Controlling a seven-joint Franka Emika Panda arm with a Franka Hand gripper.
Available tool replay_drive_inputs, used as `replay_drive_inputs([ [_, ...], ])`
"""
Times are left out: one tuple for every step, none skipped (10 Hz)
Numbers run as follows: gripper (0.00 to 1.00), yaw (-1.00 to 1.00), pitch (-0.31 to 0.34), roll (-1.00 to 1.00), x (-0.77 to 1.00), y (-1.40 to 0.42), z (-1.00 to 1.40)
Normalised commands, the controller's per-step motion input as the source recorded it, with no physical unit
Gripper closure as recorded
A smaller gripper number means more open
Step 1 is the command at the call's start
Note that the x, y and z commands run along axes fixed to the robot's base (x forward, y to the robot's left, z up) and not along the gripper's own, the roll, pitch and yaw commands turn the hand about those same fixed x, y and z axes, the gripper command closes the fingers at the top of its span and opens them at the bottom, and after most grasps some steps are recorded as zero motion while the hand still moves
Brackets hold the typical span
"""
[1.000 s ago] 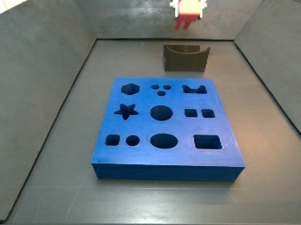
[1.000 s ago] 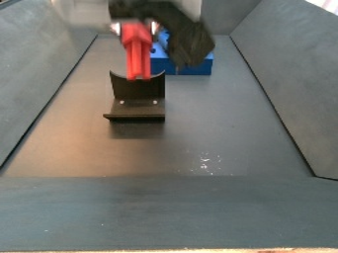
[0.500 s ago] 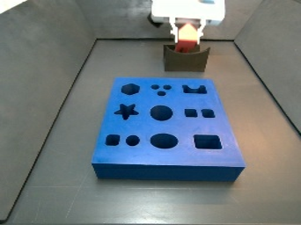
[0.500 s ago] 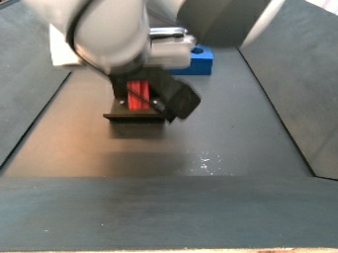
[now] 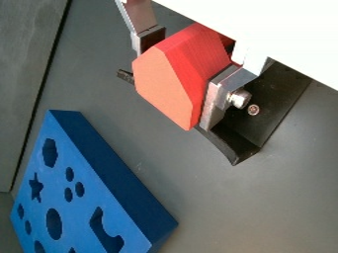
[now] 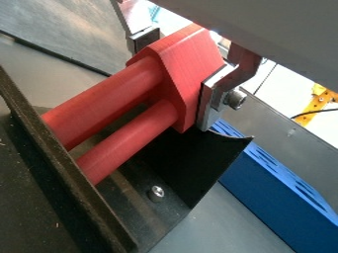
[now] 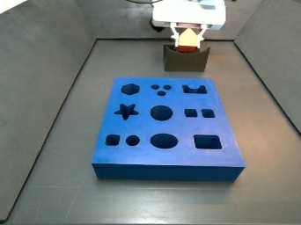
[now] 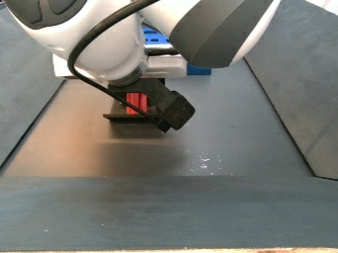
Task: Pick up the 3 prong object. Move up. Rotate the 3 prong object. Place the 3 prong object on the fixture. Regrasp the 3 prong object. Move to above the board. Insert the 3 prong object.
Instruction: Place the 3 prong object on the fixture, then regrasp the 3 prong object.
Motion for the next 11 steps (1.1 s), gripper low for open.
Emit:
replay_drive_inputs([
  [1.0, -0.06, -0.053, -0.11, 0.09, 0.16, -0.43],
  [0.0, 0.0, 0.0, 0.0, 0.0, 0.0, 0.0],
  [0.0, -0.04, -0.07, 0.01, 0.0, 0.0, 1.0],
  [0.0, -0.03, -0.068, 0.01, 0.0, 0.0, 1.0],
  [0.0, 0.0, -0.055, 0.02, -0.03, 0.0, 1.0],
  [0.0, 0.03, -0.045, 0.03, -0.04, 0.0, 1.0],
  [0.0, 0.04, -0.028, 0.03, -0.05, 0.0, 1.0],
  [0.0, 0.05, -0.015, 0.03, -0.05, 0.0, 0.98],
  [0.0, 0.05, 0.015, 0.03, -0.04, 0.01, 0.75],
  [0.0, 0.05, 0.038, 0.02, -0.04, 0.01, 0.57],
  [0.0, 0.04, 0.067, 0.02, -0.03, 0.01, 0.33],
])
